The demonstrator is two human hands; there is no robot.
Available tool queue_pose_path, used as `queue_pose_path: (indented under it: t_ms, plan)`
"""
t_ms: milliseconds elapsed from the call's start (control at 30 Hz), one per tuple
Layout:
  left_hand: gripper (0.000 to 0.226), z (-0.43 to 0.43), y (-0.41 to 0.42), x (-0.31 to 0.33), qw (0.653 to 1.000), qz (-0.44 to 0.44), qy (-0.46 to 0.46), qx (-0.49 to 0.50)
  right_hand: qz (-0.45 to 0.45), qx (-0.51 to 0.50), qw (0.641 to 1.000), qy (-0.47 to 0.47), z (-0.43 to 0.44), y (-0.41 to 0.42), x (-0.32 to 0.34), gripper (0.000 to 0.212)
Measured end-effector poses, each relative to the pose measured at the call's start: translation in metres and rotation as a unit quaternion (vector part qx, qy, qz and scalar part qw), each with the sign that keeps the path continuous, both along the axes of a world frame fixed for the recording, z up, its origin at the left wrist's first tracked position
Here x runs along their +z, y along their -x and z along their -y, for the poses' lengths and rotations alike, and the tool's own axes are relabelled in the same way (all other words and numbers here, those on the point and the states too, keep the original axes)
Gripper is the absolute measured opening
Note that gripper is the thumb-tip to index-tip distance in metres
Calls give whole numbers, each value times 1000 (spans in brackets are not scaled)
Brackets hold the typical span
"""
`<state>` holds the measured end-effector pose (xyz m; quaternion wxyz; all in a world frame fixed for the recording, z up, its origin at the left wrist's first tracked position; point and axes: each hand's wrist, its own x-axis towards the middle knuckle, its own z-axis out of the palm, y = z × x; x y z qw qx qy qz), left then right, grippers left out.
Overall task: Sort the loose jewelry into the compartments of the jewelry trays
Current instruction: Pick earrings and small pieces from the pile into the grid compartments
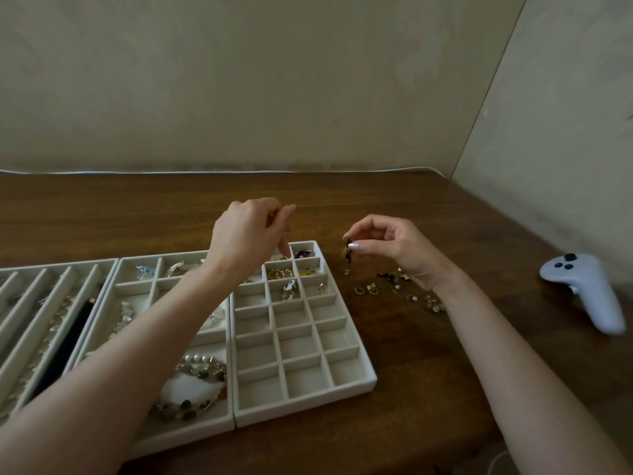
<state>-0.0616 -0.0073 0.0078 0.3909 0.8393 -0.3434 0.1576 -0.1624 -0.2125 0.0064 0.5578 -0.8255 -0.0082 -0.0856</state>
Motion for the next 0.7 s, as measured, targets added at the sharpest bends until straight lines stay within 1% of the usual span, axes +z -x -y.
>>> queue_pose_path:
  t_ms: [267,533,600,700]
  plan:
    - [34,-2,-2,2,998,-39,35,25,6,26,1000,-10,-32,-9,1,12]
    - [35,-8,-11,3,990,-54,81,98,-5,86,994,67,-97,-25,-6,17]
    - [35,-8,-12,3,990,-52,80,105,-9,75,993,89,-95,-24,-6,19]
    - [31,-6,-10,2,993,-52,70,85,6,18,993,113,-69,-16,1,14]
